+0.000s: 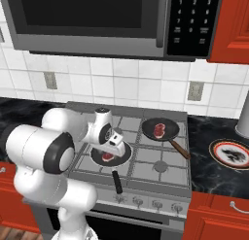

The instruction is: Place one of the steaks on the plate and the other in the bowl. Then place the bowl in the fridge.

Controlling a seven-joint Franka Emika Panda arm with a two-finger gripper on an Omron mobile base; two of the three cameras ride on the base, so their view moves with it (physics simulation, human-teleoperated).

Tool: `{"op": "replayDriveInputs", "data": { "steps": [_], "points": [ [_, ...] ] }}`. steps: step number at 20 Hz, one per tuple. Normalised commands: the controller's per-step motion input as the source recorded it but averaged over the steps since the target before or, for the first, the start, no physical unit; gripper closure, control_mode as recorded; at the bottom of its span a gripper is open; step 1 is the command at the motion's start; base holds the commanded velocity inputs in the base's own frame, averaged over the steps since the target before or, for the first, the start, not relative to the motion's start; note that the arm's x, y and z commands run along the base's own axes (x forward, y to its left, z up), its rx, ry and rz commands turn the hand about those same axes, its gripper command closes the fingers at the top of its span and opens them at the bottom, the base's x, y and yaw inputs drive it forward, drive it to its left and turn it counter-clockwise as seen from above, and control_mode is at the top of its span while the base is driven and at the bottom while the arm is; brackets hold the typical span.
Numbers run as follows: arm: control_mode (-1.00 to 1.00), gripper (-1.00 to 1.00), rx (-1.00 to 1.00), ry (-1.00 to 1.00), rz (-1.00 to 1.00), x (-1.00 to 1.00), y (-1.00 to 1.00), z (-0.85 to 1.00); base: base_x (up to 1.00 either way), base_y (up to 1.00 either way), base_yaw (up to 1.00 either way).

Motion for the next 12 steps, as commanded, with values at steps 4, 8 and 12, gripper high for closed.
{"op": "replayDriveInputs", "data": {
  "steps": [4,8,12],
  "points": [
    [-1.00,-1.00,0.00,0.01,0.00,0.00,0.00,-0.26,0.00,0.00,0.00],
    [-1.00,-1.00,0.00,0.00,0.00,0.00,0.00,-0.17,0.00,0.00,0.00],
    [-1.00,-1.00,0.00,0.00,0.00,0.00,0.00,-0.15,0.00,0.00,0.00]
  ]
}}
